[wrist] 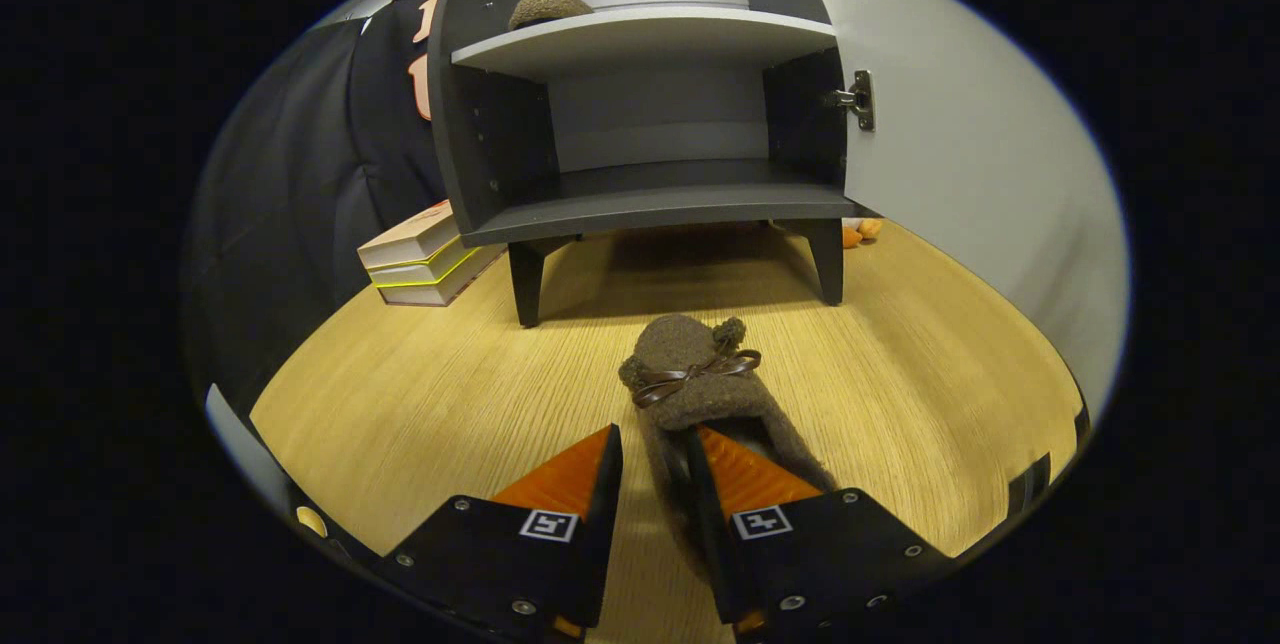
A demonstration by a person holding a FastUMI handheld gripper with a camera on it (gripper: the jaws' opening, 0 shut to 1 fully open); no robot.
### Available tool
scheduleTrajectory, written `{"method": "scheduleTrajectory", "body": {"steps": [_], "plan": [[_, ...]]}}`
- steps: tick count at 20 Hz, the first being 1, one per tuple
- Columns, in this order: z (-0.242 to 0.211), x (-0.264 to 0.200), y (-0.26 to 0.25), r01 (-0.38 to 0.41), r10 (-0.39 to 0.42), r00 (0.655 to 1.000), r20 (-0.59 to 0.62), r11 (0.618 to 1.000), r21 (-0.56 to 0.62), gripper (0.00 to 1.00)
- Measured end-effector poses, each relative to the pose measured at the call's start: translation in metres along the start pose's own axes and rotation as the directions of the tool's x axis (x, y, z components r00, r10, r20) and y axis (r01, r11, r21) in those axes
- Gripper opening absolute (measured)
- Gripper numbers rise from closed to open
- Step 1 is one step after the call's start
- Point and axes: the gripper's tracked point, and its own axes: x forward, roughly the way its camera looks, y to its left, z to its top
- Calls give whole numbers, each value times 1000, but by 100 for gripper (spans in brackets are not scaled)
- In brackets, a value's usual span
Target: Open the shoe cabinet door, grab the shoes and put them into the shoe cabinet, then close the shoe cabinet door.
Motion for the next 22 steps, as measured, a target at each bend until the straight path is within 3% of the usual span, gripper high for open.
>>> {"method": "scheduleTrajectory", "body": {"steps": [5, 11, 13, 17, 22], "plan": [[1, 27, 1, 7, -7, 1000, 5, 1000, -6, 37], [10, 49, 2, 6, -8, 1000, 21, 999, 52, 12], [18, 42, 4, -13, 11, 999, 33, 997, 72, 5], [44, 10, -1, -13, 10, 1000, 19, 992, 122, 5], [116, -52, -7, -11, 1, 998, 62, 987, 158, 5]]}}
